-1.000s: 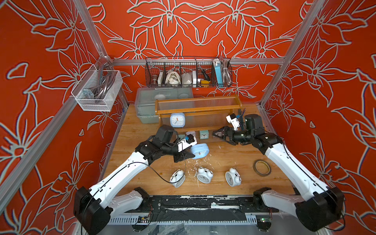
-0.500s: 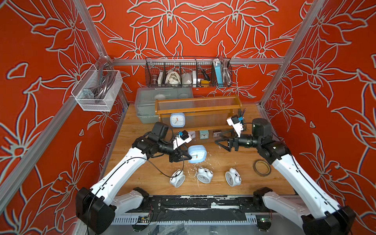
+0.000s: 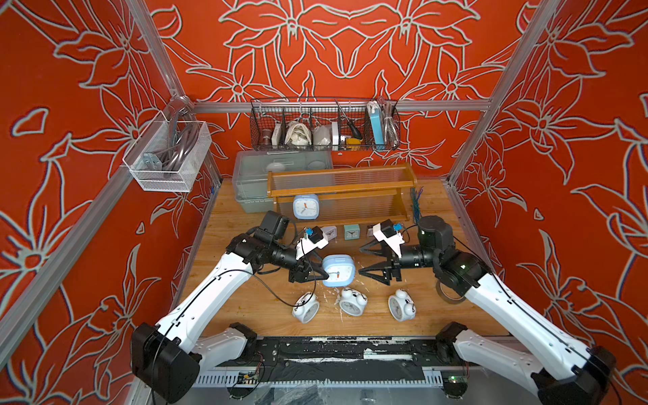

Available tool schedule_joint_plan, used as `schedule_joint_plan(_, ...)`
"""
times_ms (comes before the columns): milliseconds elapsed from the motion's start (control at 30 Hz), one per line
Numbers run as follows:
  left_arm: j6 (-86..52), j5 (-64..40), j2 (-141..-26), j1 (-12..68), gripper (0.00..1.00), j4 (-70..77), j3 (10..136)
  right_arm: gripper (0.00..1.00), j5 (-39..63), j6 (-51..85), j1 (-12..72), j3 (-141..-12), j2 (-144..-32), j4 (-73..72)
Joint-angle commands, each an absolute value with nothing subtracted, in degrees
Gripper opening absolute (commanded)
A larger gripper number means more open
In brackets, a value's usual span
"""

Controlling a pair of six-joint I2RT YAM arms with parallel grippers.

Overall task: Place the alarm clocks on the shelf by style
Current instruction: Pick up the alarm from the center of the board.

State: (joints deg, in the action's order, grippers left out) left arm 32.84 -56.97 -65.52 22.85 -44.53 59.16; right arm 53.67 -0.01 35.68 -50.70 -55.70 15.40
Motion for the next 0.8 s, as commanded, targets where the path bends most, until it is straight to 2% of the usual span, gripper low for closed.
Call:
schedule_joint_plan(0, 34.3, -59.6, -64.5, 22.6, 0.14, -45.3, 59.7, 0.75, 53.5, -2.9, 36.7, -50.9, -57.4, 14.7)
schedule_joint_plan(467, 33.2, -59.7, -65.1, 22.6, 0.14, -43.7, 59.7, 0.68, 52.4, -5.0, 38.8, -50.8, -62.0, 14.2)
schedule_joint_plan(767, 32.6, -59.8, -64.8, 22.6, 0.14, -43.3, 59.5, 0.59, 52.4, -4.3, 39.2, -50.5, -63.9, 11.8)
